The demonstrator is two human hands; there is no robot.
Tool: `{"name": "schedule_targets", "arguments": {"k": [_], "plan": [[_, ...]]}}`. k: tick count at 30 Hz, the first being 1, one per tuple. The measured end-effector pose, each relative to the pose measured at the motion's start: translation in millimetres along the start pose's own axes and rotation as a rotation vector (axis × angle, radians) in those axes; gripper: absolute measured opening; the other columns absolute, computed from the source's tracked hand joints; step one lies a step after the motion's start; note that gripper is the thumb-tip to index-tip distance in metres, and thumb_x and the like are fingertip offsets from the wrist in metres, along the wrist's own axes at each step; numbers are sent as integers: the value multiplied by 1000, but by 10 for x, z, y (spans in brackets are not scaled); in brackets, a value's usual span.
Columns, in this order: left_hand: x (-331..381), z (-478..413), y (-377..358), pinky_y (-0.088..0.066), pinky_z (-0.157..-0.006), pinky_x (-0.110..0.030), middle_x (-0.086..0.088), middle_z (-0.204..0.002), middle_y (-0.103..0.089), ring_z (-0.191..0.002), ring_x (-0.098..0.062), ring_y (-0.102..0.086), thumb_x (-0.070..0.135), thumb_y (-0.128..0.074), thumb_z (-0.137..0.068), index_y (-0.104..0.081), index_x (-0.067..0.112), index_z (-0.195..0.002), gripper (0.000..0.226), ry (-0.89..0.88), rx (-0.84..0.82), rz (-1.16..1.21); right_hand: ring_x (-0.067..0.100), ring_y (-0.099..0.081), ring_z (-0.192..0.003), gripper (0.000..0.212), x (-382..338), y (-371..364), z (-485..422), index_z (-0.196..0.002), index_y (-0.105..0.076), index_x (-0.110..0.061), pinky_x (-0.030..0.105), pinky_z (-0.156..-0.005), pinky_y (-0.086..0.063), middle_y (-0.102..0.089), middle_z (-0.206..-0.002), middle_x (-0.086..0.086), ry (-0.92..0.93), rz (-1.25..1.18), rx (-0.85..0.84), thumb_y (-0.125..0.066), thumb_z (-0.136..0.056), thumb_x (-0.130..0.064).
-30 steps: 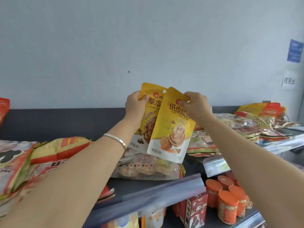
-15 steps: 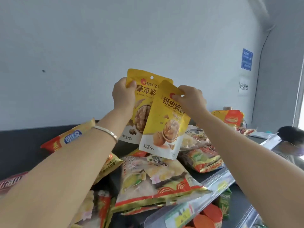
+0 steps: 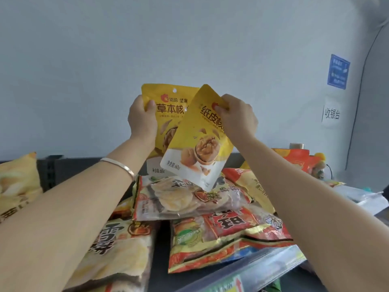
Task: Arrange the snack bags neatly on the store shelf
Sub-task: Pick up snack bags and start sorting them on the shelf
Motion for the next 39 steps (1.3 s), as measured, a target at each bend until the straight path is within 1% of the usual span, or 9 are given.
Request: {"name": "schedule_targets", "arguments": {"k": [5,11,19,23,28,31,34,37,39], "plan": [[-146,-101,-312,-47,-74,-44,-11,-87,-55,-77,-20,-50,21,-39,-98,-48,11,-86,18,-19,2,-33,29,-57,-77,19,308,-201,-214,-92,-58,-16,31,-59,-37,-64,-83,5,-24,19,46,-45,-97,-29],[-393,-249,-592,-37,-66,-32,2,-71,-46,-68,-16,-41,16,-37,-99,-35,21,-68,31,-52,-1,-71,29,-59,-88,27,610,-340,-478,-103,-67,-25,30,-65,-34,-67,-92,2,8,112,160,-40,-99,-22],[-594,-316,-1077,-38,-69,-34,5,-72,-46,-73,-18,-43,17,-36,-99,-38,21,-69,30,-79,-25,-157,27,-57,-92,34,1151,-563,-860,-105,-69,-28,31,-71,-32,-69,-95,0,6,131,257,-40,-97,-15],[-658,-327,-1211,-35,-67,-33,-1,-74,-45,-72,-18,-40,15,-37,-98,-41,14,-75,22,-114,39,-207,27,-58,-96,35,1460,-673,-1061,-110,-70,-30,32,-75,-30,-70,-99,1,38,93,274,-42,-97,-14],[-791,-260,-1427,-46,-76,-41,-5,-84,-55,-77,-19,-49,16,-40,-97,-48,16,-77,21,-45,96,-222,25,-57,-102,32,1814,-951,-1210,-113,-68,-30,36,-90,-29,-70,-105,-2,243,103,57,-42,-99,-17],[-793,-176,-1622,-42,-71,-35,-1,-79,-54,-75,-19,-47,15,-40,-97,-45,20,-72,26,-35,118,-258,23,-53,-105,27,1986,-1076,-1245,-106,-66,-27,40,-97,-24,-70,-97,-3,359,142,-80,-40,-101,-24],[-816,-101,-1750,-45,-75,-37,-7,-87,-58,-78,-21,-51,17,-39,-97,-52,10,-84,19,-30,137,-296,24,-51,-110,24,2127,-1165,-1233,-111,-62,-28,42,-97,-26,-68,-101,0,372,95,-244,-40,-100,-28],[-993,-69,-1790,-47,-80,-40,-11,-97,-59,-86,-22,-55,15,-40,-97,-51,16,-86,16,143,75,-347,27,-46,-121,32,2183,-1304,-1143,-129,-51,-33,48,-103,-26,-61,-123,1,379,77,-359,-38,-100,-26],[-1118,18,-1771,-49,-84,-43,-13,-114,-58,-100,-28,-57,13,-44,-95,-48,20,-105,13,351,-32,-440,30,-29,-138,56,2179,-1399,-1045,-146,-26,-38,60,-109,-16,-38,-147,1,398,139,-392,-50,-96,-33]]}}
Point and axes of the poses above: each hand's wrist, its own z-axis away from the middle knuckle, its own y-axis out of the back of the hand, x = y × z, the point moved 2 cm from there along -z, towards the middle knuckle
